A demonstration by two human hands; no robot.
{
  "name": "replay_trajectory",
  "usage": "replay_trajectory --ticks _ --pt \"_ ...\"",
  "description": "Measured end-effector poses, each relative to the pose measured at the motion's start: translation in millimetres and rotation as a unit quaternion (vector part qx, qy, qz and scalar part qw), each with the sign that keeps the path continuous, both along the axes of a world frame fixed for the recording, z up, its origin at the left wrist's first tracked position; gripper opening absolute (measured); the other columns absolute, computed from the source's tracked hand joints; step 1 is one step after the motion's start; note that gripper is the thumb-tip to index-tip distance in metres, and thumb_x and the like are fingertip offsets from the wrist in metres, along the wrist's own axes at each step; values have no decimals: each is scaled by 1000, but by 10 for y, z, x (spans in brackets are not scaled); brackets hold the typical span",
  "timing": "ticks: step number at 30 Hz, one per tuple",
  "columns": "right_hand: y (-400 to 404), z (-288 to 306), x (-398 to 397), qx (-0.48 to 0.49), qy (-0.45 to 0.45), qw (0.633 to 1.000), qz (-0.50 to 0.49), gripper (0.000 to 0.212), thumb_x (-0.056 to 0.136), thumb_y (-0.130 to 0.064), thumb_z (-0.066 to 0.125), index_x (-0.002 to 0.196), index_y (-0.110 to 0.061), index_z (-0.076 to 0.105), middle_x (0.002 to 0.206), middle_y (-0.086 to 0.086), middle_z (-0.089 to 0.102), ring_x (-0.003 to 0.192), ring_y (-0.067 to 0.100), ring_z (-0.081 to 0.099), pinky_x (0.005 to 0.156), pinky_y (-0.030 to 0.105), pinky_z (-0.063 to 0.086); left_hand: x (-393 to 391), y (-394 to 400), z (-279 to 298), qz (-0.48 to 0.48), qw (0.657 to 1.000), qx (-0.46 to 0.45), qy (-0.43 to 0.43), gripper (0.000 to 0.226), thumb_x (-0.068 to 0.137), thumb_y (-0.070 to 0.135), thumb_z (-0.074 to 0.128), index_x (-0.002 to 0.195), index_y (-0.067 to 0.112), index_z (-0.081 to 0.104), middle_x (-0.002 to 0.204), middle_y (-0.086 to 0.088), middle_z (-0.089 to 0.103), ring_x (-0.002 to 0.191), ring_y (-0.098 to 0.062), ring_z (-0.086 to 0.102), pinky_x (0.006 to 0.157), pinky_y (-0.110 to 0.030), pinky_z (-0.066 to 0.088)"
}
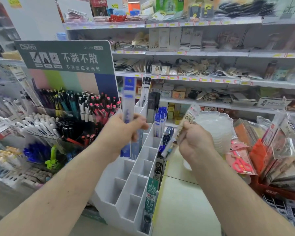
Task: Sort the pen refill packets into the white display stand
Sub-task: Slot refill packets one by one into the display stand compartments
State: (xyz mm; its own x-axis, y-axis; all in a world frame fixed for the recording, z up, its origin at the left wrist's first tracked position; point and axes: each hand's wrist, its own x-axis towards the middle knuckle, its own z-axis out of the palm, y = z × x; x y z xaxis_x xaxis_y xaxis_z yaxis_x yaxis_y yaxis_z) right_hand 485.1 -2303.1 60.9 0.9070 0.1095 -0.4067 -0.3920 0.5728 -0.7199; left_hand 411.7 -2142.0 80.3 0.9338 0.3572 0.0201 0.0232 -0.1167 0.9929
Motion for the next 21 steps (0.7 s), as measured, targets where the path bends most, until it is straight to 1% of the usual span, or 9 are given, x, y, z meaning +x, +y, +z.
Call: replay_trajectory --ticks 2,5,7,9,11,14,17,19,21 --pt "-108 -67 62 -16 6 1000 -17 16 102 -4 47 98 -8 62 88 7 63 78 14 57 66 29 45 -64 114 17 33 997 -58 -27 7 95 12 60 93 7 65 68 1 71 42 -8 45 43 -17 42" --pt "-141 -226 125 -46 17 998 -32 19 103 -4 43 98 -7 61 84 8 61 71 15 55 64 30 49 -132 183 -64 58 994 -98 -9 6 97 12 59 94 13 65 71 1 73 45 -8 55 48 -21 48" --pt "-103 -323 135 -66 38 997 -31 20 102 -2 38 97 -3 57 80 10 56 63 16 53 54 26 49 -146 183 -114 58 990 -128 -2 6 97 12 58 94 14 63 72 0 73 48 -9 60 49 -22 51" --pt "-47 -410 151 -85 56 995 -17 20 100 -2 34 97 -3 53 75 7 50 54 12 45 39 19 39 -144 184 -133 59 988 -145 -10 7 98 12 57 93 14 62 68 1 70 44 -7 55 45 -21 48" --pt "25 -465 144 -102 61 993 4 22 105 -16 39 89 -7 50 70 3 44 51 10 37 36 17 30 -140 184 -135 55 984 -165 -23 6 98 15 57 94 11 60 63 2 62 41 -5 45 42 -19 42" --pt "117 -505 132 -136 50 989 41 26 105 -22 44 84 -7 49 68 4 43 53 11 36 40 19 34 -141 155 -130 41 979 -196 -27 15 100 25 53 96 11 57 63 3 50 42 -6 32 41 -18 31" --pt "190 -512 131 -179 35 981 60 16 104 -13 45 94 -5 55 76 9 54 64 16 53 64 29 49 -174 135 -113 27 971 -237 -14 21 105 26 40 94 13 52 62 1 48 43 -9 30 45 -22 25" --pt "235 -516 154 -192 28 979 54 15 103 -11 45 101 -6 59 83 11 62 73 19 60 71 32 52 -205 136 -110 18 964 -264 -21 19 103 21 36 94 13 50 63 -2 52 42 -12 35 44 -22 30" --pt "275 -526 194 -216 12 975 49 18 102 -8 45 97 -10 62 89 9 65 78 18 58 65 31 49 -231 139 -121 19 960 -277 -29 20 103 15 34 93 13 52 65 -4 55 45 -15 43 44 -22 39"
